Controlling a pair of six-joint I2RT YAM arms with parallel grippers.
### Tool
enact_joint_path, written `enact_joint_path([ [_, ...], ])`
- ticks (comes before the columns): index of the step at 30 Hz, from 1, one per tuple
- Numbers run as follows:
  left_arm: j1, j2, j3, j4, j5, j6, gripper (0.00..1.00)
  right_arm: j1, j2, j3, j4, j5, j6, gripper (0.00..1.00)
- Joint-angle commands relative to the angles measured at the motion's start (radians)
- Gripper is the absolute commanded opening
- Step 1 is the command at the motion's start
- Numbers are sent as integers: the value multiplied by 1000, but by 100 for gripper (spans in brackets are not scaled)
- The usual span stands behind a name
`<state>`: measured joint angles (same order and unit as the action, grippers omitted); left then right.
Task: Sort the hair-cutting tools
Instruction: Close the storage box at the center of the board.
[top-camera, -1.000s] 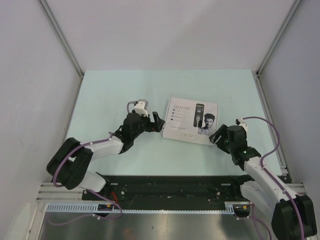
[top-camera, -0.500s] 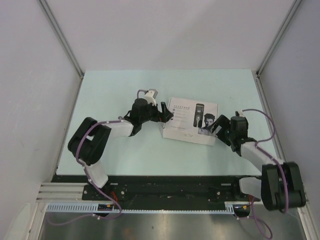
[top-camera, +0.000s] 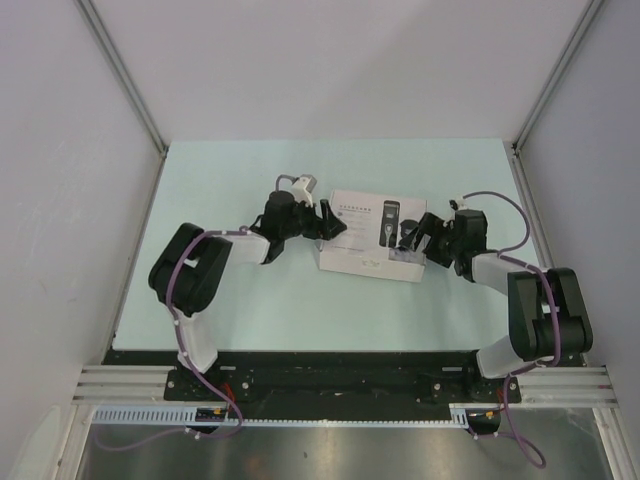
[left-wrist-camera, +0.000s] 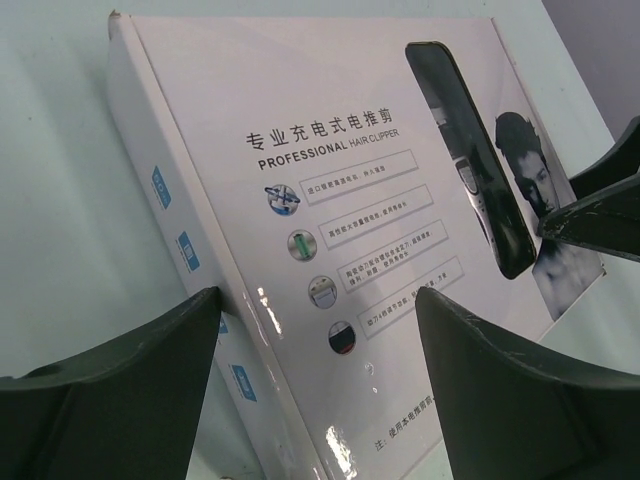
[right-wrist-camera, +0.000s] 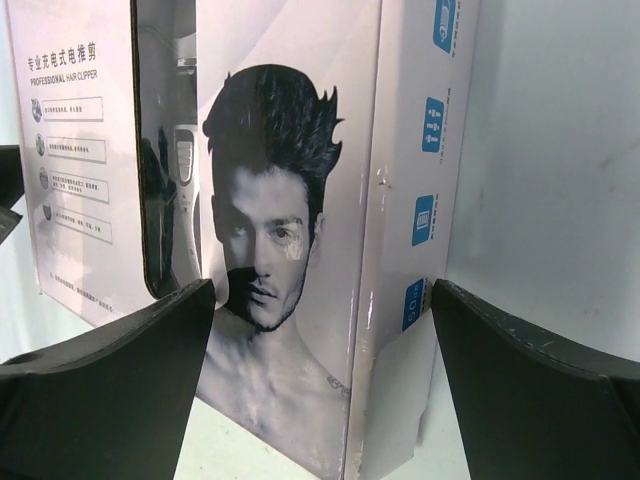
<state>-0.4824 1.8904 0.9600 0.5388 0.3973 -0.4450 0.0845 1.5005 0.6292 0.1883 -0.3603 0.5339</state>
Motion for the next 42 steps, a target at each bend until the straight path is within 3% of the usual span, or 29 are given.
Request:
enact_joint_path([
  [1, -51, -92, -95, 52, 131, -40, 81, 130, 29, 50, 71, -164, -15, 93],
  [9, -105, -370, -387, 56, -9, -49, 81, 277, 6, 66, 13, -77, -17, 91],
  [12, -111, -487, -470, 56, -77, -43, 87, 300, -19, 66, -38, 6, -34, 92],
  [15, -111, -583, -541, 44, -156, -21, 100, 299, -49, 66, -105, 114, -64, 95],
  [18, -120, -697, -638, 35, -236, -23, 100, 299, -65, 66, -141, 149, -87, 98],
  [23, -237, -902, -763, -34, -442, -38, 100, 304, -82, 32, -165, 179, -101, 98],
  [32, -331, -979, -825, -92, -606, -58, 100, 304, -79, 6, -174, 193, -106, 98],
  [42, -341, -873, -774, -108, -485, -58, 100, 296, -54, 6, -168, 161, -92, 96],
])
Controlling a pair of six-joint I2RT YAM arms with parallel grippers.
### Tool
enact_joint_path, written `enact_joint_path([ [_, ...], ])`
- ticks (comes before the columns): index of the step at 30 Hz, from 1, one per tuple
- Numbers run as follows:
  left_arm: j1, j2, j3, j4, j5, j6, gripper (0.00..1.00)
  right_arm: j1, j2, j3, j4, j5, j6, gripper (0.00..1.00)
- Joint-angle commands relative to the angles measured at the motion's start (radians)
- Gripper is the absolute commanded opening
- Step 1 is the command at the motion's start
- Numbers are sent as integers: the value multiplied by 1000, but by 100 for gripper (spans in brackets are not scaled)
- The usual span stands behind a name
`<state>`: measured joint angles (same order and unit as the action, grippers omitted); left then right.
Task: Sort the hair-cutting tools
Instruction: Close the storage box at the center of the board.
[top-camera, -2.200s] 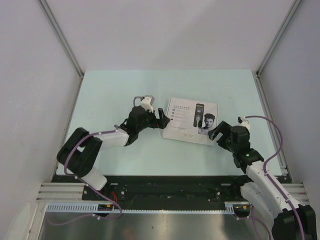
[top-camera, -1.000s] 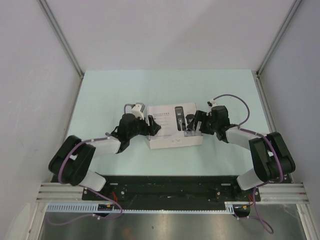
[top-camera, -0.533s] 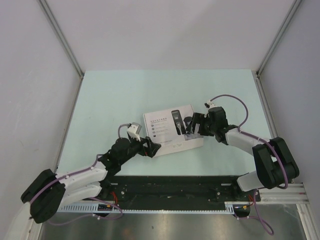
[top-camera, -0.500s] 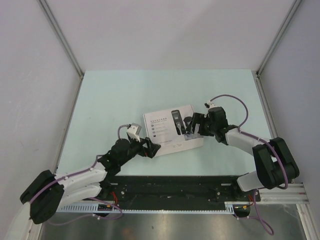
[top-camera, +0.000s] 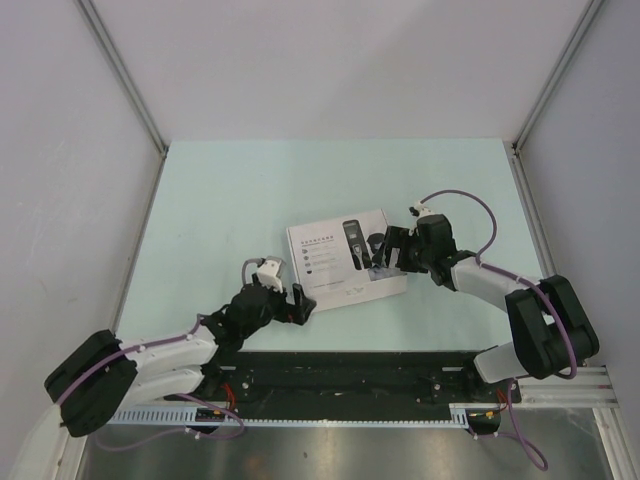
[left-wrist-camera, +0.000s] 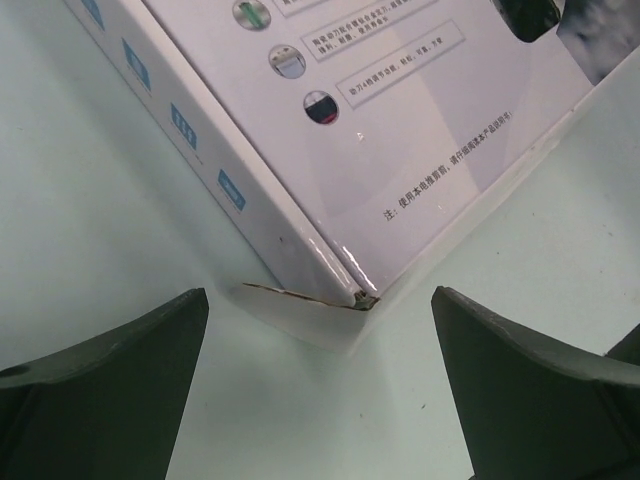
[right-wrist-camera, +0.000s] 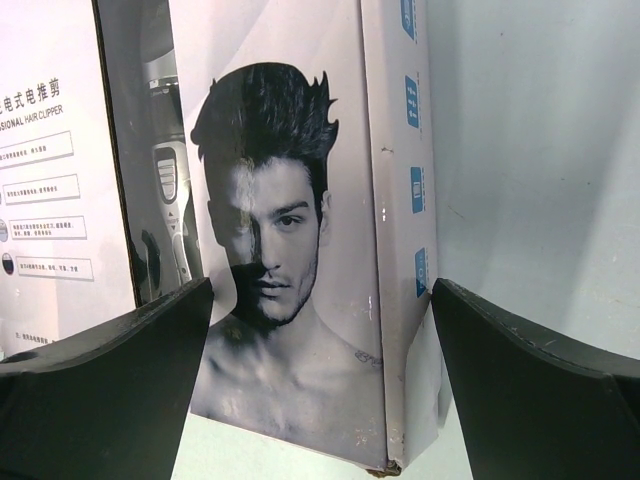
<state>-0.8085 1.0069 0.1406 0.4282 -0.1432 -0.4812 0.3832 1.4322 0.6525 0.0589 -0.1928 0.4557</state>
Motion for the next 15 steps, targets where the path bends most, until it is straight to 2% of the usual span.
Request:
enact_joint_path([
  [1, -18, 9, 47, -6, 66, -39, 98, -6, 17, -17, -42, -10, -8, 95],
  [9, -49, -115, 47, -37, 123, -82, 94, -12, 40, -17, -51, -39, 6, 93],
  [15, -50, -120, 47, -51, 117, -59, 95, -17, 48, -16, -36, -53, 20, 92],
])
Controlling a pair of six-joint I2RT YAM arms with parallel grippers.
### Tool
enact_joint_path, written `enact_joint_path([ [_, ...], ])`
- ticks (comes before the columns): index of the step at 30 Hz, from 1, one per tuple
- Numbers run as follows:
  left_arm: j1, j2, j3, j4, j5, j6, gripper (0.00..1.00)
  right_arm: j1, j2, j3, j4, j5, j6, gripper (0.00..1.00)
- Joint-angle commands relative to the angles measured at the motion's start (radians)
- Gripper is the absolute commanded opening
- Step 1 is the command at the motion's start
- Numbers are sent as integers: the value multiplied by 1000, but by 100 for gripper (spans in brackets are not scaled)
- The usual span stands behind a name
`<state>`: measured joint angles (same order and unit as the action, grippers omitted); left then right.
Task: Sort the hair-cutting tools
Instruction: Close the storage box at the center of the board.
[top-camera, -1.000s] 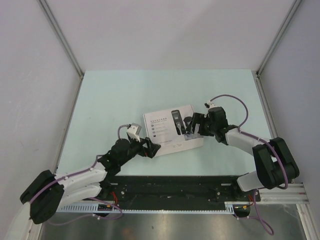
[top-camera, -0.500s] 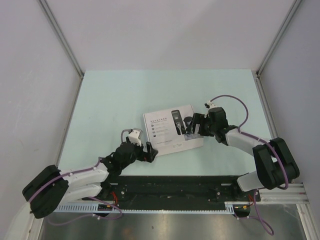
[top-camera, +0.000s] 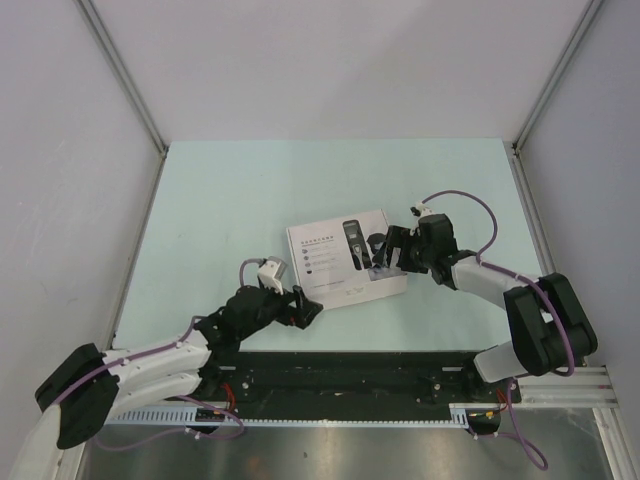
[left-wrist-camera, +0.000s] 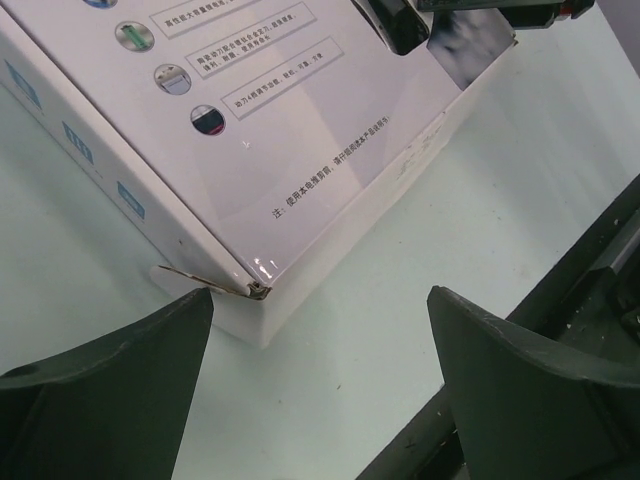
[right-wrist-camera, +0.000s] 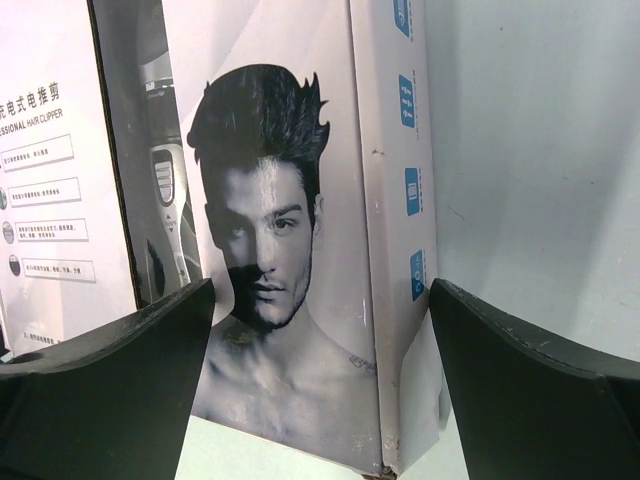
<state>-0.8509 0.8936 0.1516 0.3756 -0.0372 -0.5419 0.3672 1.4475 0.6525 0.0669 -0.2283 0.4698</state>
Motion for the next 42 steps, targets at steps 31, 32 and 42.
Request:
enact_joint_path([
  [31, -8, 151, 77, 102, 69, 189, 97, -31, 45, -17, -47, -42, 9, 92],
  [32, -8, 153, 77, 102, 86, 191, 94, -33, 47, -16, -47, -46, 10, 92],
  [42, -8, 171, 74, 102, 160, 161, 80, -37, 94, -17, -41, -91, 3, 92],
])
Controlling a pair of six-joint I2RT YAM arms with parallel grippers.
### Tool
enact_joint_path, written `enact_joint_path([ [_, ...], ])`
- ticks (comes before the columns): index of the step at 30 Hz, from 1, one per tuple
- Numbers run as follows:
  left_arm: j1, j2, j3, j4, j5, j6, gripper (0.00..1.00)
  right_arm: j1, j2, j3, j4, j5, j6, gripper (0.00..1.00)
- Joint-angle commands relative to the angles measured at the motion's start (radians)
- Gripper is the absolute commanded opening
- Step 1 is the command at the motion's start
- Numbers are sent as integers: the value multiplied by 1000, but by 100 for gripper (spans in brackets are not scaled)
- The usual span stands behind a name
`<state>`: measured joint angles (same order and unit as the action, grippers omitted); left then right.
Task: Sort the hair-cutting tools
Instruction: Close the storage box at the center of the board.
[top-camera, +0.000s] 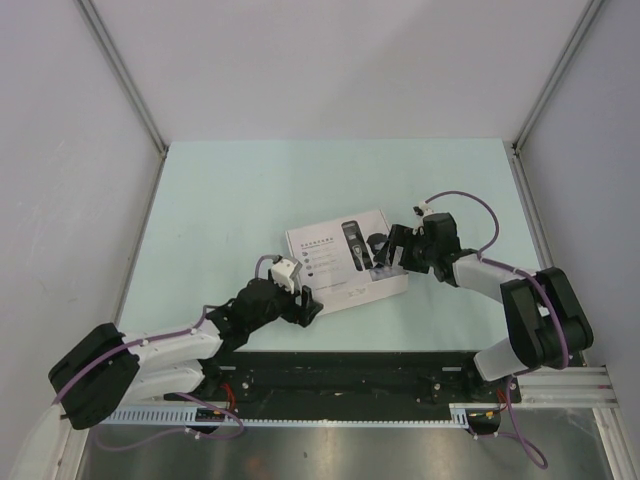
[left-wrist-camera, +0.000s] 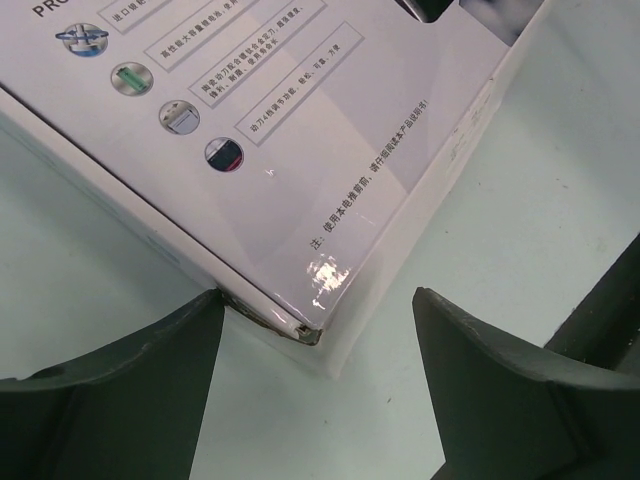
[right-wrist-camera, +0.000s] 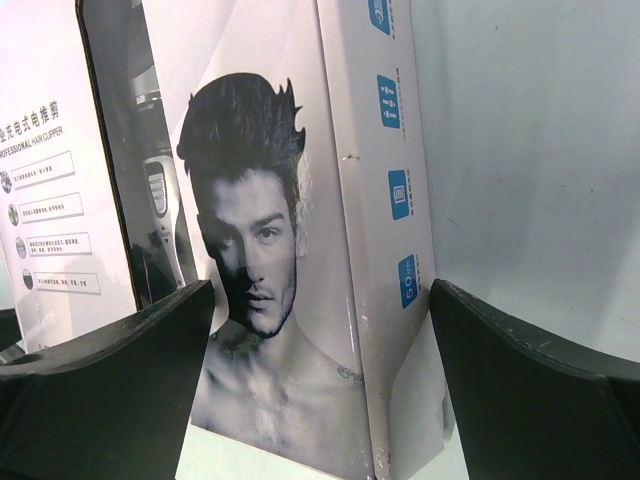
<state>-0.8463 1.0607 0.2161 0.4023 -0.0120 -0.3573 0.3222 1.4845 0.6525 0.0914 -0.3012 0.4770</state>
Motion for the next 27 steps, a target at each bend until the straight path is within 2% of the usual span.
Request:
enact_joint_path([
  [1, -13, 2, 12, 76, 132, -26, 80, 9, 66, -16, -61, -30, -3, 92],
  [4, -11, 2, 23, 81, 118, -54, 80, 20, 71, -17, -56, -53, -2, 91],
  [8, 4, 1, 37, 113, 167, -101, 82, 52, 54, -20, -55, -39, 20, 91],
  [18, 58, -2, 43, 102, 403, -230, 85, 67, -4, -25, -87, 28, 26, 91],
  [23, 85, 2, 55, 98, 481, -305, 84, 81, -58, -25, -147, 151, 22, 92],
  [26, 87, 10, 68, 96, 497, -316, 83, 95, -108, -27, -186, 281, 34, 93],
  [27, 87, 15, 71, 96, 503, -319, 83, 100, -127, -28, -208, 377, 43, 94],
])
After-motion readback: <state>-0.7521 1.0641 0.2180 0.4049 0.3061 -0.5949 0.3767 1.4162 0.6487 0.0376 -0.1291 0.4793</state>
